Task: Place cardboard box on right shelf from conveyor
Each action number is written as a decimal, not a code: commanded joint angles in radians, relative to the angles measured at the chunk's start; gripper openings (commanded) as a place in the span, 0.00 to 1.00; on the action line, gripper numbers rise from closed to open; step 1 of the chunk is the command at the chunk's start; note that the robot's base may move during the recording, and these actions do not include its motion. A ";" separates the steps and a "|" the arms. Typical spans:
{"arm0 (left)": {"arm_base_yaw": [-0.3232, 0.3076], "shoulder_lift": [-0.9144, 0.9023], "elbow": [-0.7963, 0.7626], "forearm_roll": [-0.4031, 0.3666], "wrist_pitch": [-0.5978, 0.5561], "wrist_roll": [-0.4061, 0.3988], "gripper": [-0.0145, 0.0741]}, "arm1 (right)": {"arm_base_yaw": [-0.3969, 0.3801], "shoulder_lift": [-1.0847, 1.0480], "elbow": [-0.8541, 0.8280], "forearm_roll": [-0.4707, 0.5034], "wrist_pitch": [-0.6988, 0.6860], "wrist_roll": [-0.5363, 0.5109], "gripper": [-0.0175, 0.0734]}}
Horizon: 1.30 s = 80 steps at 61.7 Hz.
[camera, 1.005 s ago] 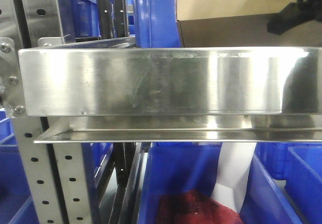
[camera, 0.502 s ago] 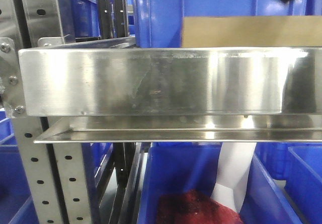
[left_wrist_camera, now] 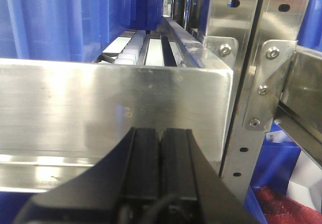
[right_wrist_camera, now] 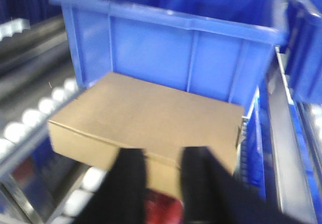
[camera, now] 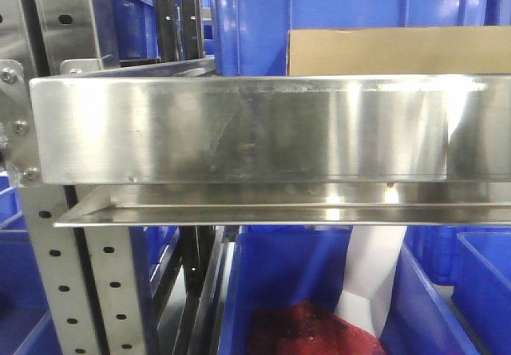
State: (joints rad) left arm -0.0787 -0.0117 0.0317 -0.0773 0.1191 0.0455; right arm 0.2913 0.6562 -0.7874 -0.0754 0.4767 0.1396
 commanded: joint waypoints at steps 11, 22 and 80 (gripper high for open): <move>-0.006 -0.015 0.009 -0.006 -0.088 0.000 0.03 | 0.000 -0.275 0.139 -0.021 -0.097 0.035 0.27; -0.006 -0.015 0.009 -0.006 -0.088 0.000 0.03 | 0.000 -0.435 0.245 -0.021 -0.108 0.035 0.27; -0.006 -0.015 0.009 -0.006 -0.088 0.000 0.03 | -0.101 -0.467 0.326 0.007 -0.096 0.033 0.27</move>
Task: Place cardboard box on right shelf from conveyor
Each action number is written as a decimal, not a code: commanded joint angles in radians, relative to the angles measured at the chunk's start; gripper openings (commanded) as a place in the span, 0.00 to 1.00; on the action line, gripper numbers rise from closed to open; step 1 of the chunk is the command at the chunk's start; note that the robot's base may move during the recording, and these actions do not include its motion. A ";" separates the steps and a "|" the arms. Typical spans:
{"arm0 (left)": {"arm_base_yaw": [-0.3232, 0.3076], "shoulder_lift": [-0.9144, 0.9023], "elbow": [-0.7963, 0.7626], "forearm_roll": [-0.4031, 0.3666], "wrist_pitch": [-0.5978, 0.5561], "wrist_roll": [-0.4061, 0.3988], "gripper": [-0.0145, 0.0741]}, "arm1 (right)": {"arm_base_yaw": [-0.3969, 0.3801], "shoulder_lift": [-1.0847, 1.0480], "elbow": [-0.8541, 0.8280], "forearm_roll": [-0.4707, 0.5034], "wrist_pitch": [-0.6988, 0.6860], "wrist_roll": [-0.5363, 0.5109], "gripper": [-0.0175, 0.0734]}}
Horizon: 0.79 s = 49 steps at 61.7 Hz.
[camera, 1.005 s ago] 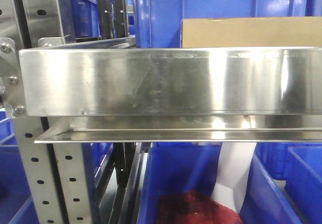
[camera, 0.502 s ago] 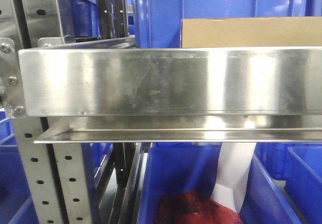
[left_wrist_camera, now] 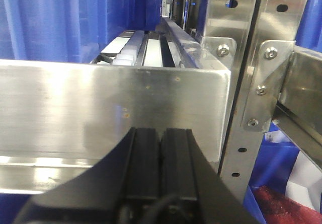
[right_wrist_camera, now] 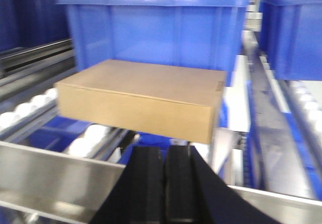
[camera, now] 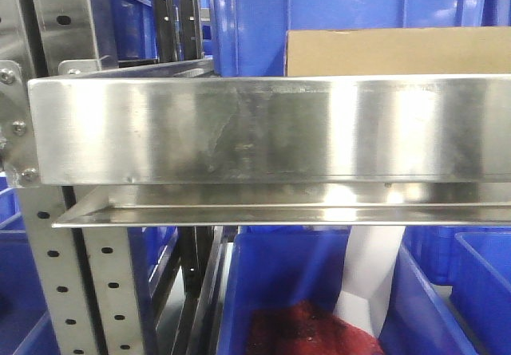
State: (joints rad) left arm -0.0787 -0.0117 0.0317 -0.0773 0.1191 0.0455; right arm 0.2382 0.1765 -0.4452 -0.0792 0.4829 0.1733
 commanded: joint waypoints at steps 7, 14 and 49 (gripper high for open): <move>-0.006 -0.015 0.009 -0.006 -0.088 0.000 0.03 | -0.140 0.012 0.036 0.030 -0.178 -0.003 0.27; -0.006 -0.015 0.009 -0.006 -0.088 0.000 0.03 | -0.211 0.011 0.129 0.046 -0.294 -0.003 0.27; -0.006 -0.015 0.009 -0.006 -0.088 0.000 0.03 | -0.316 -0.198 0.469 0.055 -0.522 -0.035 0.27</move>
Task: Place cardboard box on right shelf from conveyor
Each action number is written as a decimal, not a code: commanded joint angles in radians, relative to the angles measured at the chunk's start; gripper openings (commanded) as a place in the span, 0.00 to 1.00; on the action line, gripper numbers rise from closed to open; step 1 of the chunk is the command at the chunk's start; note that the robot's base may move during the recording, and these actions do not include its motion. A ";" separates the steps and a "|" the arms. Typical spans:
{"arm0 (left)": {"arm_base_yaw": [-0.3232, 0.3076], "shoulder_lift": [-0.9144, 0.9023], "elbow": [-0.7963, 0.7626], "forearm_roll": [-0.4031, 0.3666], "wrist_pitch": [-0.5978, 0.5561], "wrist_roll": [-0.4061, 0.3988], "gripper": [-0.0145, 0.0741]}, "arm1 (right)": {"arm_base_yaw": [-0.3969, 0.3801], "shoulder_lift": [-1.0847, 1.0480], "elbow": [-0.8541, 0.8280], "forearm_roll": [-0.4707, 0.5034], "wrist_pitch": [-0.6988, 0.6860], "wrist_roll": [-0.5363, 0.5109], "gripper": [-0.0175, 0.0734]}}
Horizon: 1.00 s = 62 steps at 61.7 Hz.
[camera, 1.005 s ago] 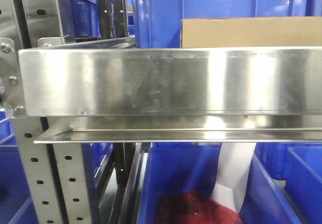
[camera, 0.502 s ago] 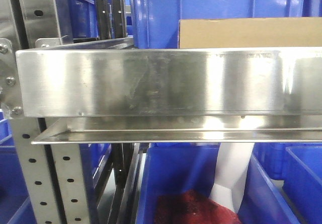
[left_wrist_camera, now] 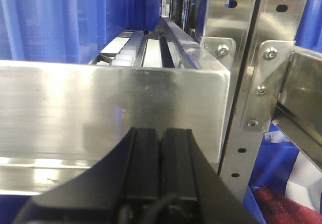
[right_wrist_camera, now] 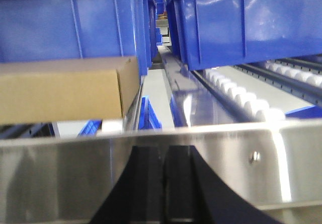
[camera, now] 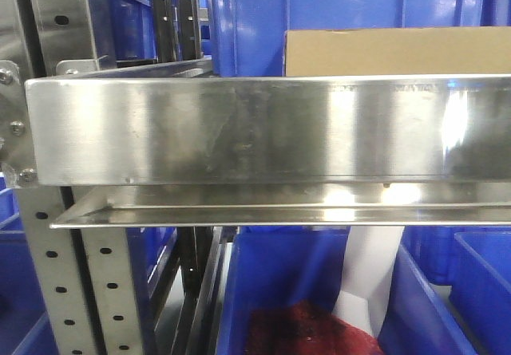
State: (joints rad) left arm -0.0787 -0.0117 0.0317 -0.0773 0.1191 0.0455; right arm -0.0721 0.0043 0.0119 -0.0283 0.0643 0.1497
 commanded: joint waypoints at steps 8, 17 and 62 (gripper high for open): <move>-0.006 -0.015 0.009 -0.006 -0.088 0.000 0.03 | -0.006 -0.034 0.014 0.000 -0.076 -0.014 0.27; -0.006 -0.015 0.009 -0.006 -0.088 0.000 0.03 | -0.006 -0.034 0.014 0.000 -0.076 -0.014 0.27; -0.006 -0.015 0.009 -0.006 -0.088 0.000 0.03 | -0.006 -0.034 0.014 0.000 -0.070 -0.014 0.27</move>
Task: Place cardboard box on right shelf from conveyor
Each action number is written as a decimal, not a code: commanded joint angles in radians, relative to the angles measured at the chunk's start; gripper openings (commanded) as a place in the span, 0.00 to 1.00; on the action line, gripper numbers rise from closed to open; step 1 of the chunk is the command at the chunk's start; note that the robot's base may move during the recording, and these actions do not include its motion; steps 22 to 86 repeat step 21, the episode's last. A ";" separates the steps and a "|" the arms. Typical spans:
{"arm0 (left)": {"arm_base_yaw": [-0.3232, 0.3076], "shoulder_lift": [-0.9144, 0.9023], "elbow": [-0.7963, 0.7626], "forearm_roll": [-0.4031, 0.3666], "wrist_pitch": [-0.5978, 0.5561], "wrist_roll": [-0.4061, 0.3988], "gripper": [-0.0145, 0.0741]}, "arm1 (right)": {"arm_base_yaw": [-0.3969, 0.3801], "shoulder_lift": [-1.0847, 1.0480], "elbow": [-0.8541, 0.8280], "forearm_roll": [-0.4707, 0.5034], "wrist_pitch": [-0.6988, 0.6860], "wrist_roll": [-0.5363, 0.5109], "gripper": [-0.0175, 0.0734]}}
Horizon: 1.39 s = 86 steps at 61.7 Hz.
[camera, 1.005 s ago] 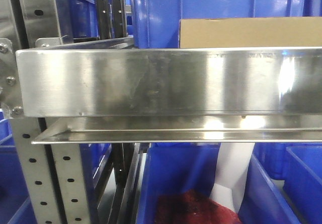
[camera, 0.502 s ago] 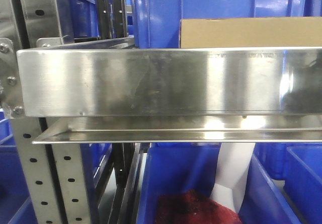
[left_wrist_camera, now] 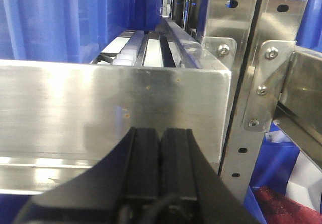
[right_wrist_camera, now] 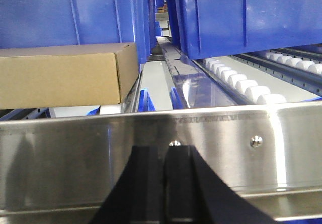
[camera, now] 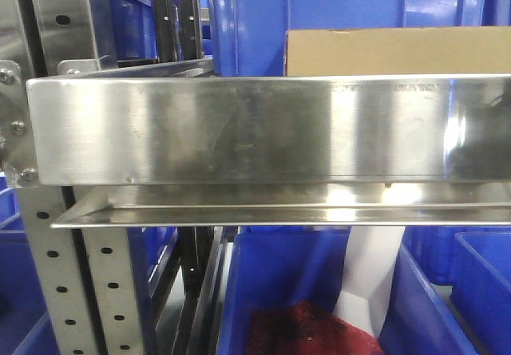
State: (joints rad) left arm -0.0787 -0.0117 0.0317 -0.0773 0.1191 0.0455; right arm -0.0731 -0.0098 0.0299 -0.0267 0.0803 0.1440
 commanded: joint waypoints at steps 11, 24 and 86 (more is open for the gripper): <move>-0.006 -0.015 0.009 -0.006 -0.088 0.000 0.03 | -0.005 -0.019 -0.004 -0.002 -0.086 -0.009 0.27; -0.006 -0.015 0.009 -0.006 -0.088 0.000 0.03 | -0.005 -0.019 -0.004 -0.002 -0.086 -0.009 0.27; -0.006 -0.015 0.009 -0.006 -0.088 0.000 0.03 | -0.005 -0.019 -0.004 -0.002 -0.086 -0.009 0.27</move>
